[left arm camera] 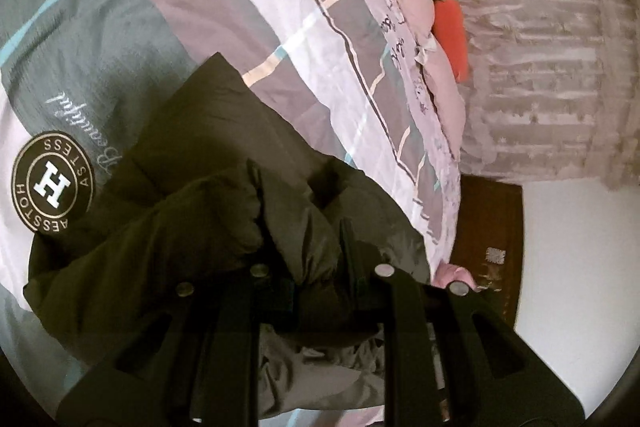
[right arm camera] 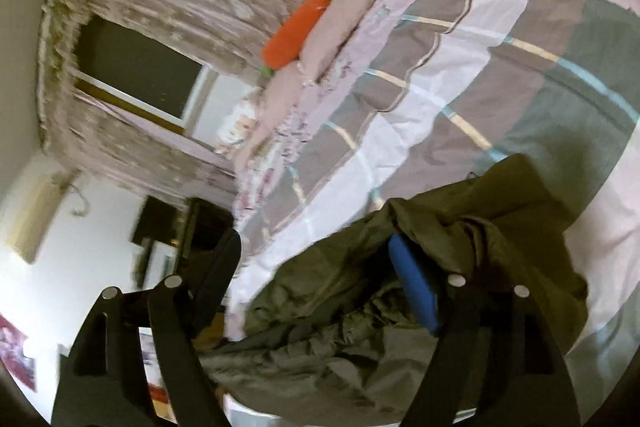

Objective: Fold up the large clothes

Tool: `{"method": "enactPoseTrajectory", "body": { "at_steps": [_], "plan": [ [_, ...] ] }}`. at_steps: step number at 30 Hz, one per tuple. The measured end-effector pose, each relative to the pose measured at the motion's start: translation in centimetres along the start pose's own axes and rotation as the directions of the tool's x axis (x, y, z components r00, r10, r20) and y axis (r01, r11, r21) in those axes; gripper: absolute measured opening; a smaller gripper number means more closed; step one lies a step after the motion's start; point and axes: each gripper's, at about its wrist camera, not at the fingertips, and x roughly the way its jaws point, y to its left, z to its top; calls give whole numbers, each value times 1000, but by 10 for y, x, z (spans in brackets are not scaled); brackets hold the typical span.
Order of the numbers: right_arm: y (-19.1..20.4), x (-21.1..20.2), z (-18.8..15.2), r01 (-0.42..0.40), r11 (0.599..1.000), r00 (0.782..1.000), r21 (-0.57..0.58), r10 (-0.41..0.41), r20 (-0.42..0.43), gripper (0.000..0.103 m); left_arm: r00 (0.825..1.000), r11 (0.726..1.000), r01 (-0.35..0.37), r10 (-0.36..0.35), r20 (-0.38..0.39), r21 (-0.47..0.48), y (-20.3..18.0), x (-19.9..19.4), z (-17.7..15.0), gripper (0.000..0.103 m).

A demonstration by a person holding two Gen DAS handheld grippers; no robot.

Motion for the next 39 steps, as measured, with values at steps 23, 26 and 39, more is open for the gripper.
{"method": "enactPoseTrajectory", "body": {
  "at_steps": [23,26,39],
  "plan": [
    [67,100,-145,118,713,856,-691,-425,-293,52,1000,999,21,-21,-1,-43,18,-5,4,29],
    [62,130,-148,212,678,840,-704,-494,-223,52,999,1000,29,-29,42,0,3,-30,4,47],
    [44,155,-92,376,749,858,-545,-504,-101,51,996,767,-85,81,35,636,-123,-29,-148,79]
  ]
}}
